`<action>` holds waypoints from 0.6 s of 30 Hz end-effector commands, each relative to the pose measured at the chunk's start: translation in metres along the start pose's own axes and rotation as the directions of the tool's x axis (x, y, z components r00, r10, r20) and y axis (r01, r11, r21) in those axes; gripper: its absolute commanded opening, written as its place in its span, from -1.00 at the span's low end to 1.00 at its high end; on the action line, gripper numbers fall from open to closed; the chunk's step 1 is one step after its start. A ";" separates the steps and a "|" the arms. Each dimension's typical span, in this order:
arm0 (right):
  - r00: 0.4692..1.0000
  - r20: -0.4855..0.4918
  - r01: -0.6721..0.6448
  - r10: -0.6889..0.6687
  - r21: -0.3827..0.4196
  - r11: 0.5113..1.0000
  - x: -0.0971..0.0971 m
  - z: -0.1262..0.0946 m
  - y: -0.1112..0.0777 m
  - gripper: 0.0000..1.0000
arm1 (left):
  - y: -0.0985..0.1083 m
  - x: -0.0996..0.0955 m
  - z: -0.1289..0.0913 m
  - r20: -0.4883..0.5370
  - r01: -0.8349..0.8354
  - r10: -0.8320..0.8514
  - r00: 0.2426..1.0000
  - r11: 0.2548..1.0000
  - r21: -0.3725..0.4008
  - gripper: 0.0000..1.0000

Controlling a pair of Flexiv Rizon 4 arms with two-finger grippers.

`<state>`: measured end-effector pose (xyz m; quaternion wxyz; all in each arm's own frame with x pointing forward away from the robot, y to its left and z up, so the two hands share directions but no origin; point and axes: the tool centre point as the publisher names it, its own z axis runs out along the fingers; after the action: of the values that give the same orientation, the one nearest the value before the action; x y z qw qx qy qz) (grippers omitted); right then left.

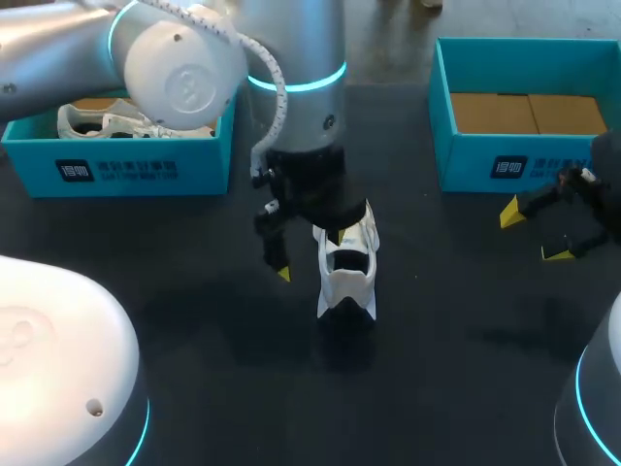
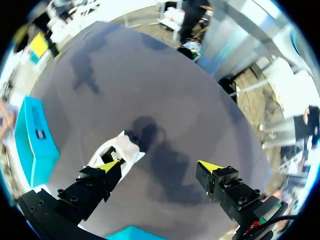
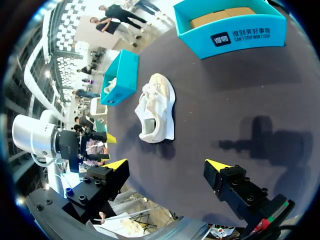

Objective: Take the shoe out of the shoebox, open the shoe tongue, remove and reinsert the insole, then place the shoe into the shoebox

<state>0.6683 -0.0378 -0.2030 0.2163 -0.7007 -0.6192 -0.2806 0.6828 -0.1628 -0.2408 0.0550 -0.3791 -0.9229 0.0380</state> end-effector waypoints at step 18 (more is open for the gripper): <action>1.000 0.003 -0.001 0.001 -0.001 1.000 0.000 0.001 -0.001 1.00 | -0.009 -0.033 0.067 0.112 0.705 -0.716 0.689 0.698 0.124 1.00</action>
<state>0.6682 -0.0378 -0.2030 0.2163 -0.7007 -0.6193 -0.2806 0.6924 -0.1967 -0.2981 0.0304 -0.0809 -0.9952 0.0460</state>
